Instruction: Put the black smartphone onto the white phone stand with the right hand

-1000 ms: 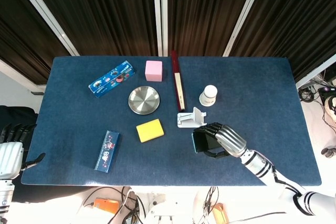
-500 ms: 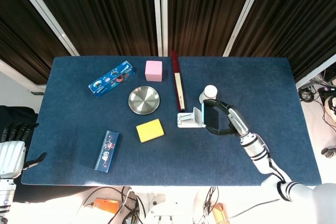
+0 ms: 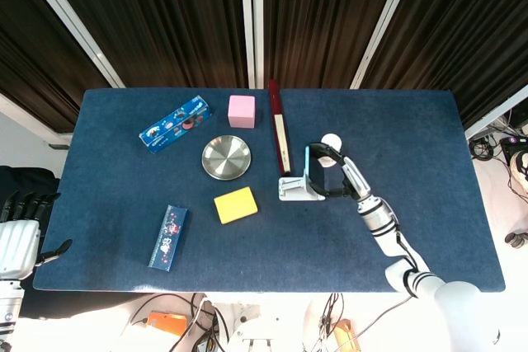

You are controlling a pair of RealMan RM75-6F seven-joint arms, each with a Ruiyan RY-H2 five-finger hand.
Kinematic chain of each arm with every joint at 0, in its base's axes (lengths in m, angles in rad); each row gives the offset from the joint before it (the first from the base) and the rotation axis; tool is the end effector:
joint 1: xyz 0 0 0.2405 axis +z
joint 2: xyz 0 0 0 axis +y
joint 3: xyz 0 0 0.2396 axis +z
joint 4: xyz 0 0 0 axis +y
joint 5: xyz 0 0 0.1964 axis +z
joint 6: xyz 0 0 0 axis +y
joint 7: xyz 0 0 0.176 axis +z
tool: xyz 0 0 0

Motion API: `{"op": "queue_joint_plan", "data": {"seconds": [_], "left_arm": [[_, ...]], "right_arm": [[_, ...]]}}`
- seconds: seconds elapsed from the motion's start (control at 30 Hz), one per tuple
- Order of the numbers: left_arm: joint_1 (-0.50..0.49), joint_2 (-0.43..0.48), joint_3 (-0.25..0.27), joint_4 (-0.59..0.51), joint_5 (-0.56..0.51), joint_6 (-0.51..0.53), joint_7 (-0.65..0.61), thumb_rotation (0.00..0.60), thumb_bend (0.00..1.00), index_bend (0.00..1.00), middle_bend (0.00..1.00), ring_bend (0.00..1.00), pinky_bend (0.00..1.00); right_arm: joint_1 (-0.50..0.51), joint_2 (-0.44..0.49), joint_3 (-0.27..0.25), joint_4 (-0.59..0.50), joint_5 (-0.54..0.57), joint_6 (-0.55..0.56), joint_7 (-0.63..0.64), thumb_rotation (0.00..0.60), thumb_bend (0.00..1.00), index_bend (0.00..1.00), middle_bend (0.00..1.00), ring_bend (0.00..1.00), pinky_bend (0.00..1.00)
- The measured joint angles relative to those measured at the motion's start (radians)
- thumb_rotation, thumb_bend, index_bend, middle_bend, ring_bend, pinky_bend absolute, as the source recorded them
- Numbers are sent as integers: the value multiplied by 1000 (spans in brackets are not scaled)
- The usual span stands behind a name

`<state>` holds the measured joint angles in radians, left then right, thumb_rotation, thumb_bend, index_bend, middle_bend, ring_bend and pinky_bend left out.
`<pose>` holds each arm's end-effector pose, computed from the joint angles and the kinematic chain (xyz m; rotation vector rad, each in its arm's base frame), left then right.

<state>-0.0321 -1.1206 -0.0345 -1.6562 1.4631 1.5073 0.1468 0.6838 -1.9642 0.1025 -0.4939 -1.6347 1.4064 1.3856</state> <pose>-0.2988 0.1914 0.1631 -1.3587 -0.8718 -0.7736 -0.1642 -0.3715 -0.0160 1.4489 -1.6166 1.9979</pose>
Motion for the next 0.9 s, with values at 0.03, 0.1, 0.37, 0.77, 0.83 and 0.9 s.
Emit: {"op": "queue_joint_plan", "data": {"seconds": [0.03, 0.1, 0.37, 0.77, 0.83, 0.9], "left_arm": [[-1, 2, -1, -3, -1, 0, 2, 600, 91, 167, 187, 109, 0], [-2, 7, -2, -9, -3, -1, 6, 600, 91, 167, 187, 109, 0], [-2, 8, 0, -15, -9, -5, 12, 600, 91, 167, 187, 110, 0], [-2, 2, 1, -7, -11, -6, 8, 600, 91, 167, 187, 109, 0], [-1, 1, 1, -6, -11, -4, 6, 600, 91, 167, 187, 109, 0], [-1, 1, 0, -5, -11, -3, 6, 600, 91, 167, 187, 109, 0]], "right_arm": [[5, -10, -2, 17, 1, -6, 11, 600, 575, 675, 522, 373, 462], [14, -30, -8, 50, 3, -19, 32, 600, 575, 670, 522, 374, 462], [26, -63, -31, 120, 6, -37, 77, 600, 575, 660, 522, 373, 461], [26, -75, -64, 154, -1, -36, 75, 600, 543, 621, 522, 351, 435], [27, -76, -64, 155, 3, -36, 76, 600, 525, 615, 522, 346, 431], [29, -76, -65, 156, 5, -37, 76, 600, 499, 605, 522, 339, 424]]}}
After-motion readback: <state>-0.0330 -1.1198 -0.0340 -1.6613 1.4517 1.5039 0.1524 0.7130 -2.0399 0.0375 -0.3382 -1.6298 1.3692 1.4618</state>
